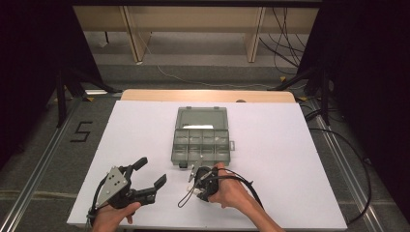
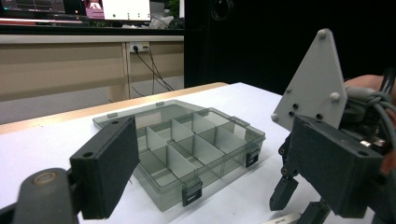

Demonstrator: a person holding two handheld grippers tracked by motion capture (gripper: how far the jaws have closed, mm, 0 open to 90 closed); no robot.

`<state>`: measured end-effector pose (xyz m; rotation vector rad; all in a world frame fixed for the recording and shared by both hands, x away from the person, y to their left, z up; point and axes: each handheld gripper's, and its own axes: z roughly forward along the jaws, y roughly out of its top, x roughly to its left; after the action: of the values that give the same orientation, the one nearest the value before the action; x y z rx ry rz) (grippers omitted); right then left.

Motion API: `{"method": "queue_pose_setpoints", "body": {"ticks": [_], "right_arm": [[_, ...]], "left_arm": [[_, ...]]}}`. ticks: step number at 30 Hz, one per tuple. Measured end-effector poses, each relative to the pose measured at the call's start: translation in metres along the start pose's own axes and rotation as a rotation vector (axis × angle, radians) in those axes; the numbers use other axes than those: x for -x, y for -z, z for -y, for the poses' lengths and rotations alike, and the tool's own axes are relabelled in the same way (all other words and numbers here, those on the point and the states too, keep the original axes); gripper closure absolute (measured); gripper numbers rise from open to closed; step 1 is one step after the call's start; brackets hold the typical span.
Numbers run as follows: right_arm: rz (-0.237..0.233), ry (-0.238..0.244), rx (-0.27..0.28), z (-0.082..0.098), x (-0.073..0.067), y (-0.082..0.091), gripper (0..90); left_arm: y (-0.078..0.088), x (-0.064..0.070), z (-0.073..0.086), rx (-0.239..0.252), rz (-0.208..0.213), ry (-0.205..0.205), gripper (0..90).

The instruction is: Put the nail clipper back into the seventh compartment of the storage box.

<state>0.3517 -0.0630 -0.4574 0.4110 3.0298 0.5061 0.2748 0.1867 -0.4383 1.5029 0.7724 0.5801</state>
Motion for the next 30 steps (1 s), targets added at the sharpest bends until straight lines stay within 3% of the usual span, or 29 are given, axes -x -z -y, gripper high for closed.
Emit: {"method": "queue_pose_setpoints", "body": {"ticks": [4, 5, 6, 8, 10, 16, 23, 24, 30], "right_arm": [[-0.003, -0.004, -0.019, -0.001, 0.001, -0.002, 67.6], [0.005, 0.023, -0.039, -0.001, 0.003, -0.005, 68.9], [-0.004, -0.011, -0.03, -0.002, 0.001, -0.005, 69.9], [0.0, -0.005, -0.037, -0.003, 0.001, -0.005, 73.1], [0.007, 0.031, -0.055, -0.003, 0.003, -0.005, 77.4], [0.018, 0.044, -0.081, -0.007, 0.002, -0.004, 77.6], [0.023, 0.017, -0.045, -0.004, 0.006, 0.001, 77.6], [0.008, -0.019, -0.028, -0.005, 0.005, 0.003, 77.7], [0.029, -0.029, 0.031, -0.004, 0.014, 0.019, 77.7]], "left_arm": [[0.0, 0.0, 0.001, -0.004, 0.001, 0.002, 15.7], [-0.001, 0.001, 0.0, -0.004, 0.001, -0.002, 15.7], [-0.001, 0.001, 0.0, -0.002, 0.002, -0.001, 15.7], [-0.001, 0.001, 0.0, -0.004, 0.004, -0.003, 15.7], [-0.001, 0.001, 0.0, -0.004, 0.006, -0.005, 15.7], [0.0, 0.002, 0.0, -0.004, 0.008, -0.004, 15.7], [-0.001, 0.001, 0.0, 0.005, 0.016, -0.002, 15.7], [-0.001, 0.001, 0.0, 0.006, 0.016, -0.002, 15.7], [0.0, 0.002, 0.0, -0.009, 0.008, -0.01, 15.7]]}}
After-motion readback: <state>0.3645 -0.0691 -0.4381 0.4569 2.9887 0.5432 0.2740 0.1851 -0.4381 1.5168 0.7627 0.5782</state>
